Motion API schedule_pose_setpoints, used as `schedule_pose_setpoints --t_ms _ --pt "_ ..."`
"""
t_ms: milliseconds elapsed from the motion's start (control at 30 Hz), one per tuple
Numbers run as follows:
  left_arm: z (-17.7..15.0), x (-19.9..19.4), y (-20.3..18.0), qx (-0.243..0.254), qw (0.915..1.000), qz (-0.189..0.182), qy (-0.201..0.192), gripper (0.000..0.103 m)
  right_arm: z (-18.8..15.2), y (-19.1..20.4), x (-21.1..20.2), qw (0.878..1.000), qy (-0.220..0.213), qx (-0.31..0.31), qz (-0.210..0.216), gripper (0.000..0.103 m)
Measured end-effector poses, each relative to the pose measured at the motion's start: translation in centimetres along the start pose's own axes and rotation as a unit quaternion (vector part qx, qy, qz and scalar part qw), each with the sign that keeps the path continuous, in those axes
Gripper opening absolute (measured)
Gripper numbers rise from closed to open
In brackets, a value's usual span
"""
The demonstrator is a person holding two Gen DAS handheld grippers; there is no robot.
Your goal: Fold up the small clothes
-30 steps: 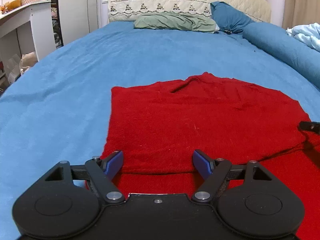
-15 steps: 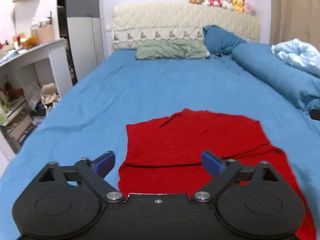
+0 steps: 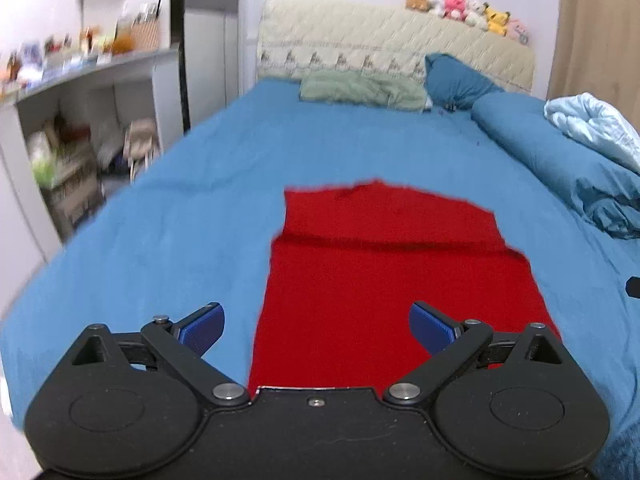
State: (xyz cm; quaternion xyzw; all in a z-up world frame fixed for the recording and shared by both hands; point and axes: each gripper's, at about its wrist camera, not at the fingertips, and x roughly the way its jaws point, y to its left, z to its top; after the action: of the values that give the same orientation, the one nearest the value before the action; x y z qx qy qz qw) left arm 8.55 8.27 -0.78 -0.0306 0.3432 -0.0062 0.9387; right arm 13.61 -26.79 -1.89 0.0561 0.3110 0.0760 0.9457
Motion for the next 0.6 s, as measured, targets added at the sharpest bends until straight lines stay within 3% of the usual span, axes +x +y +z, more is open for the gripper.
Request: schedule_pose_setpoints --t_ms 300,400,467,600 --pt "-7.1 3.4 2.6 -0.026 0.9976 -0.005 0.063 0.098 -8.6 -0.5 0.8 0.996 0.069 0.047 -0.045 0.103" --pt "-8.5 4.8 3.6 -0.036 0.9966 -0.006 0.073 0.093 -11.1 -0.9 1.9 0.991 0.094 0.070 -0.071 0.103" --pt "-9.3 5.7 4.1 -0.041 0.9961 -0.008 0.077 0.082 -12.6 -1.0 2.6 0.987 0.107 0.081 -0.089 0.103" --pt "-10.3 7.0 4.2 -0.032 0.9954 -0.010 0.089 0.076 -14.7 -0.6 3.7 0.984 0.116 0.083 -0.106 0.103"
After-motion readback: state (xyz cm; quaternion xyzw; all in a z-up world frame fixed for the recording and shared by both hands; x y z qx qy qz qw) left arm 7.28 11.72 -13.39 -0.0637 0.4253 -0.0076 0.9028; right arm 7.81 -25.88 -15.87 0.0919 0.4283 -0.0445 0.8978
